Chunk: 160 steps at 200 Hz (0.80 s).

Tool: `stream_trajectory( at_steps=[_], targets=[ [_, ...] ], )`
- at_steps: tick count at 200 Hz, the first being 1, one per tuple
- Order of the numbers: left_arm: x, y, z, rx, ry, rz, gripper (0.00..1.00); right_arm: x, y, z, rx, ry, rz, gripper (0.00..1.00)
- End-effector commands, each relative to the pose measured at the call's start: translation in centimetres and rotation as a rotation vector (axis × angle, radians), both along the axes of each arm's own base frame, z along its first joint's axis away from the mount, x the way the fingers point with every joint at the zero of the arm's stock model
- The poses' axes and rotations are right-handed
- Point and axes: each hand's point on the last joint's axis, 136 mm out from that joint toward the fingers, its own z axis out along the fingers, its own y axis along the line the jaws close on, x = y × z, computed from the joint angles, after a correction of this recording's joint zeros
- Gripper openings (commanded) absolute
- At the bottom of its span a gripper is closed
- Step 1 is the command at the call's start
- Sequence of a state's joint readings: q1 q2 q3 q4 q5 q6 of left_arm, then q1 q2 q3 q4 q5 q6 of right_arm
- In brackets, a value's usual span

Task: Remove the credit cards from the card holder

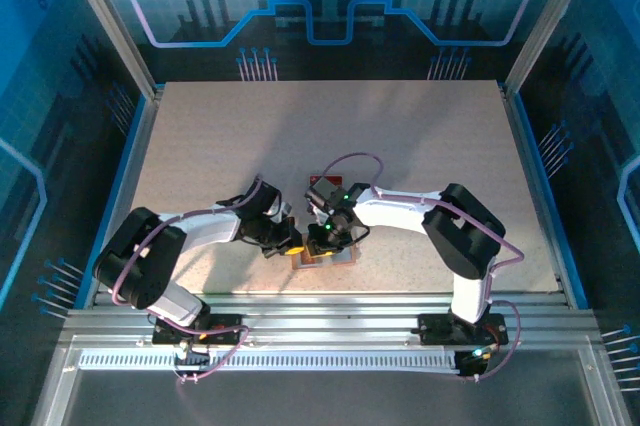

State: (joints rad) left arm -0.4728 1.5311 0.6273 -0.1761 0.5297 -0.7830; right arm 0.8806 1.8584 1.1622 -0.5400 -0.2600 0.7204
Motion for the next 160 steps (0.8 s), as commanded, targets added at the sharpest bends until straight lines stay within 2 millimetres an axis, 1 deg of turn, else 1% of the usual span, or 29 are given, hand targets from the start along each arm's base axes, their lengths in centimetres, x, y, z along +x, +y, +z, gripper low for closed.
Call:
stream_trajectory(
  at_steps=[1, 43, 72, 101, 160],
  targets=[
    [-0.6, 0.4, -0.8, 0.041, 0.025, -0.017, 0.0, -0.3, -1.0, 0.9, -0.068, -0.036, 0.021, 0.26],
    [-0.4, 0.3, -0.7, 0.038, 0.023, -0.018, 0.0, -0.1, -1.6, 1.8, -0.132, -0.079, 0.041, 0.34],
    [-0.4, 0.2, -0.6, 0.038, 0.023, -0.021, 0.0, 0.1, -1.9, 2.4, -0.179, -0.112, 0.06, 0.41],
    [-0.3, 0.2, -0.6, 0.038, 0.024, -0.023, 0.0, 0.3, -2.3, 2.6, -0.222, -0.134, 0.079, 0.47],
    [-0.3, 0.2, -0.4, 0.038, 0.021, -0.024, 0.0, 0.8, -3.5, 3.0, -0.285, -0.166, 0.085, 0.47]
  ],
)
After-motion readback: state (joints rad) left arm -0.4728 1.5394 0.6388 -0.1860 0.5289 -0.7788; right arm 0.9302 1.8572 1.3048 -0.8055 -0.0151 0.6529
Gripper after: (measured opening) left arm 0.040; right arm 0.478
